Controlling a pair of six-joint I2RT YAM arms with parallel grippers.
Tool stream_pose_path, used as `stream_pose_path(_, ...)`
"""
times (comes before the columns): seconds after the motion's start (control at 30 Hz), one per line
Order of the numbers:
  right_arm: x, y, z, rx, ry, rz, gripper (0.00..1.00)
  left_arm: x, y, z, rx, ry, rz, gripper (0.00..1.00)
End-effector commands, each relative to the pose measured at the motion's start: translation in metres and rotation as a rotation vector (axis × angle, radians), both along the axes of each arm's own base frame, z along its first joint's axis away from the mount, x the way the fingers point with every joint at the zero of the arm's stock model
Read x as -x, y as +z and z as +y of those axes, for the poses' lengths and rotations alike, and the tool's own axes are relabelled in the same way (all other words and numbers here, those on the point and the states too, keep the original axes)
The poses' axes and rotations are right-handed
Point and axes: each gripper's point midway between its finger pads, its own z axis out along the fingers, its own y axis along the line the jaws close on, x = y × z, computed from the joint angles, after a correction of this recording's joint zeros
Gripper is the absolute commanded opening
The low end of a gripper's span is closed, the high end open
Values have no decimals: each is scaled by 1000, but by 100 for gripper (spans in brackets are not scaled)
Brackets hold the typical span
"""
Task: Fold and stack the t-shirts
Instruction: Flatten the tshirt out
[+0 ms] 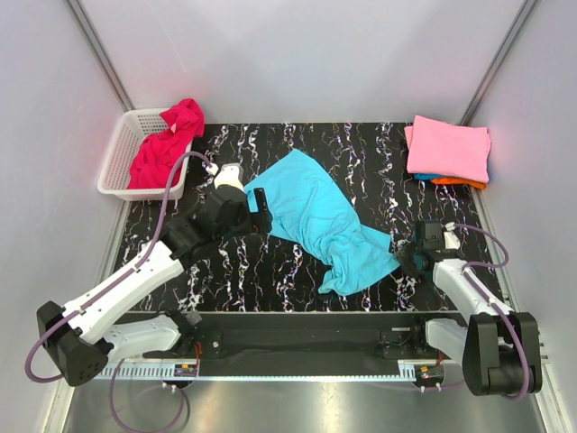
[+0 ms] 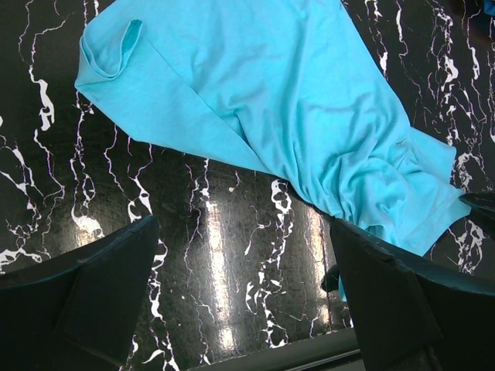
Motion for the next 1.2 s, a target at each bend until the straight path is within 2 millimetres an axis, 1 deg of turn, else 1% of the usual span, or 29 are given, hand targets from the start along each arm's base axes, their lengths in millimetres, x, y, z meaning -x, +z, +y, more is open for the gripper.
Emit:
stream_pose_path(0.0,-8,0,2,-16,14,-25,39,-3,8,0,16,-8,-32,99)
stream_pose_path(0.1,-9,-1,2,-17,16,-19,30,-3,8,2,13,-5,-32,99)
stream_pose_path(0.13,-9,-1,3,-19,19,-22,21,-3,7,2,10,-6,-30,99)
stream_pose_path(0.2,-11,1,3,-19,22,-25,10,-4,6,3,6,-3,-26,99)
stream_pose_path(0.23,-11,2,3,-19,27,-26,0,-4,5,3,6,0,-25,99)
stream_pose_path(0.3,-9,7,2,-9,27,-27,0,-7,4,5,6,16,-18,99)
stream_pose_path(0.37,-13,24,-1,6,28,-68,0,-13,5,5,20,31,-8,99)
stream_pose_path(0.4,-7,27,-3,20,30,-50,0,-18,0,4,17,42,10,99)
stream_pose_path(0.43,-10,40,-8,47,16,-76,0,-20,-1,1,36,38,34,99)
stream_pose_path(0.47,-11,55,-12,65,9,-113,0,-31,4,3,58,58,36,99)
stream_pose_path(0.5,-2,58,-20,103,-15,-92,0,-40,-9,0,47,61,84,99)
stream_pose_path(0.53,-5,73,-24,119,-28,-125,0,-44,-12,-7,71,44,114,99)
stream_pose_path(0.57,-4,84,-26,129,-38,-155,0,-59,-6,-7,92,57,115,99)
stream_pose_path(0.6,0,87,-30,144,-48,-152,0,-68,-7,-12,100,47,127,99)
stream_pose_path(0.63,-1,95,-30,146,-50,-168,0,-80,-26,-23,96,23,182,99)
stream_pose_path(0.67,-1,98,-30,143,-50,-174,0,-97,-15,-29,117,17,160,99)
stream_pose_path(0.7,0,98,-28,133,-48,-171,0,-108,-16,-36,127,1,168,99)
stream_pose_path(0.73,0,97,-27,124,-47,-167,0,-128,-23,-52,142,-29,190,99)
stream_pose_path(0.8,1,92,-20,90,-34,-153,0,-154,-33,-63,165,-46,209,99)
stream_pose_path(0.83,3,88,-17,77,-26,-143,0,-175,-39,-79,189,-83,213,99)
stream_pose_path(0.9,3,84,-13,57,-18,-139,0,-201,-52,-87,200,-80,220,97)
stream_pose_path(0.93,4,80,-12,52,-12,-132,0,-220,-33,-100,242,-112,171,95)
stream_pose_path(0.97,5,79,-11,49,-5,-131,0,-234,-67,-103,228,-100,215,93)
stream_pose_path(1.0,4,79,-8,39,7,-140,0,-244,-69,-107,235,-97,209,91)
stream_pose_path(1.03,4,78,-8,37,11,-140,0,-263,-58,-116,269,-112,162,83)
stream_pose_path(1.07,3,76,-7,37,20,-137,0,-272,-62,-117,270,-100,156,81)
stream_pose_path(1.1,1,77,-6,33,28,-140,0,-282,-87,-118,255,-81,183,80)
stream_pose_path(1.13,-1,77,-5,30,36,-145,0,-294,-75,-122,276,-81,139,78)
stream_pose_path(1.17,-1,75,-4,30,49,-135,0,-301,-78,-121,277,-64,131,77)
